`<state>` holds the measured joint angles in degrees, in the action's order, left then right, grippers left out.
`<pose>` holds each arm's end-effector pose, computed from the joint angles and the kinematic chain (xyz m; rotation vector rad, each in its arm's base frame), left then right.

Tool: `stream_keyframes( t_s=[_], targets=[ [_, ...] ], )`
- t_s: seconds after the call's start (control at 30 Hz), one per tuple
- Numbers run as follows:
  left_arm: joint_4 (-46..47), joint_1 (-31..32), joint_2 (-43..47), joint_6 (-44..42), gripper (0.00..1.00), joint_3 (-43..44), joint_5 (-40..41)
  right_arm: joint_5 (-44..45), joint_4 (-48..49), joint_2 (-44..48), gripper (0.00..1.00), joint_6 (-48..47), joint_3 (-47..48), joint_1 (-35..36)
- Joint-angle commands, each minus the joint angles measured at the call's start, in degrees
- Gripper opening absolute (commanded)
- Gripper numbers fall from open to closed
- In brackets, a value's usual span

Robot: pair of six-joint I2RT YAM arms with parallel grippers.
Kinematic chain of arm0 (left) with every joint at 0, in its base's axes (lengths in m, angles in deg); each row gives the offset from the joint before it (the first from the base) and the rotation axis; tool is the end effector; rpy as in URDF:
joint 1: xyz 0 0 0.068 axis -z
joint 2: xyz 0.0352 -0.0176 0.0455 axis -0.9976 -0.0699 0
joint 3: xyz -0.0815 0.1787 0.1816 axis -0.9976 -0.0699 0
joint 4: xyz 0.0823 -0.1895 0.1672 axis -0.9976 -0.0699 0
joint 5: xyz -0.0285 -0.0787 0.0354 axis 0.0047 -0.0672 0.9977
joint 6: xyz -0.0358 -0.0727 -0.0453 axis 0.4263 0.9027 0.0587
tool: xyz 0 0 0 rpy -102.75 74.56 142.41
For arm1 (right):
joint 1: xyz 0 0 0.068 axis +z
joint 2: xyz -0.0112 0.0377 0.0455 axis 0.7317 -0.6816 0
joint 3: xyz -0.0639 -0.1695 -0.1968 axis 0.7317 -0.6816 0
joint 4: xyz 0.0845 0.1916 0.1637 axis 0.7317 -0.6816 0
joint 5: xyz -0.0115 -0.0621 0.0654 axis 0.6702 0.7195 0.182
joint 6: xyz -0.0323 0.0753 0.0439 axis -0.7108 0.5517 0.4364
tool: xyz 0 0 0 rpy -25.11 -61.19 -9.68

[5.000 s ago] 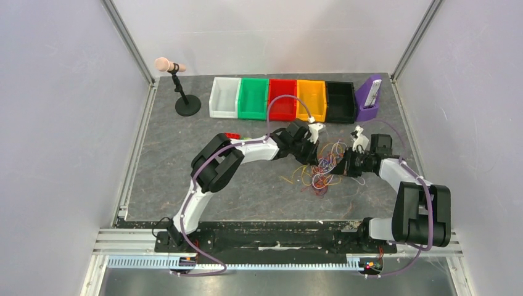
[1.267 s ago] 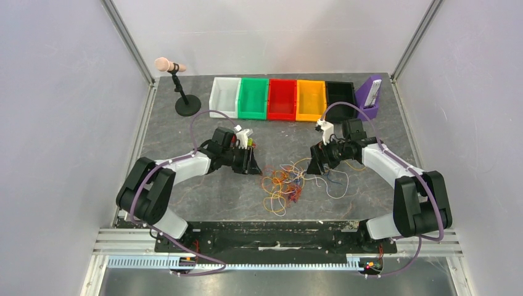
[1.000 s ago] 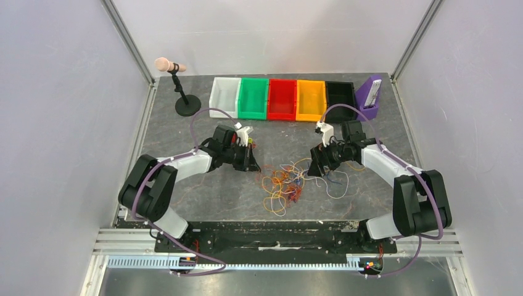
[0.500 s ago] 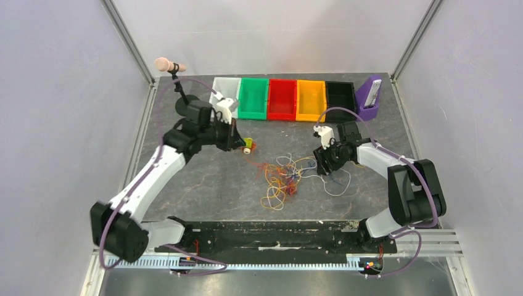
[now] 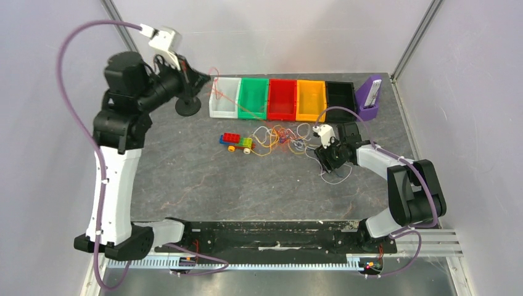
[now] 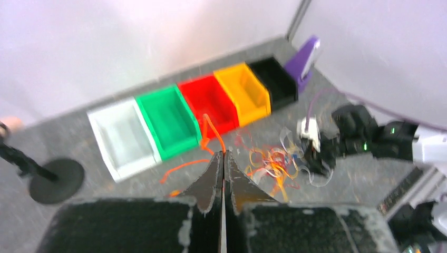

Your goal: Untangle the cables

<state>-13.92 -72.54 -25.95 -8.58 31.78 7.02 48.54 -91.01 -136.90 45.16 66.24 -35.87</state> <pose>0.2444 -0.0909 0.5121 0.4189 1.7499 -0.5706 0.2925 0.0799 0.1037 -0.7863 2.4865 0.2930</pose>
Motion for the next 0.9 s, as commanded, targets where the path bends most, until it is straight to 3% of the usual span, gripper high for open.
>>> stream_keyframes(
  t_s=[0.0, 0.27, 0.67, 0.77, 0.87],
  targets=[
    [-1.63, -2.14, -3.07, -1.26, 0.02, 14.13, 2.45, 7.70, -5.27, -3.73, 0.58, -2.01, -4.47, -0.56],
    [-0.44, -4.93, -5.65, -0.72, 0.02, 26.04, 10.10, 9.64, -5.13, -4.05, 0.56, -4.73, -6.75, -3.10],
    [3.88, -6.05, -8.50, -8.39, 0.02, 34.57, 32.63, 11.41, -5.64, -4.76, 0.53, -9.48, -8.35, -9.99],
    [0.93, -6.02, -8.39, -6.37, 0.02, 33.70, 24.60, 9.44, -7.57, -3.72, 0.53, -10.69, -7.77, -10.25],
    [3.16, -5.97, -4.81, 1.57, 0.02, 23.88, 0.67, -2.97, -14.15, -0.35, 0.54, -13.00, -4.27, -10.17]
  ],
)
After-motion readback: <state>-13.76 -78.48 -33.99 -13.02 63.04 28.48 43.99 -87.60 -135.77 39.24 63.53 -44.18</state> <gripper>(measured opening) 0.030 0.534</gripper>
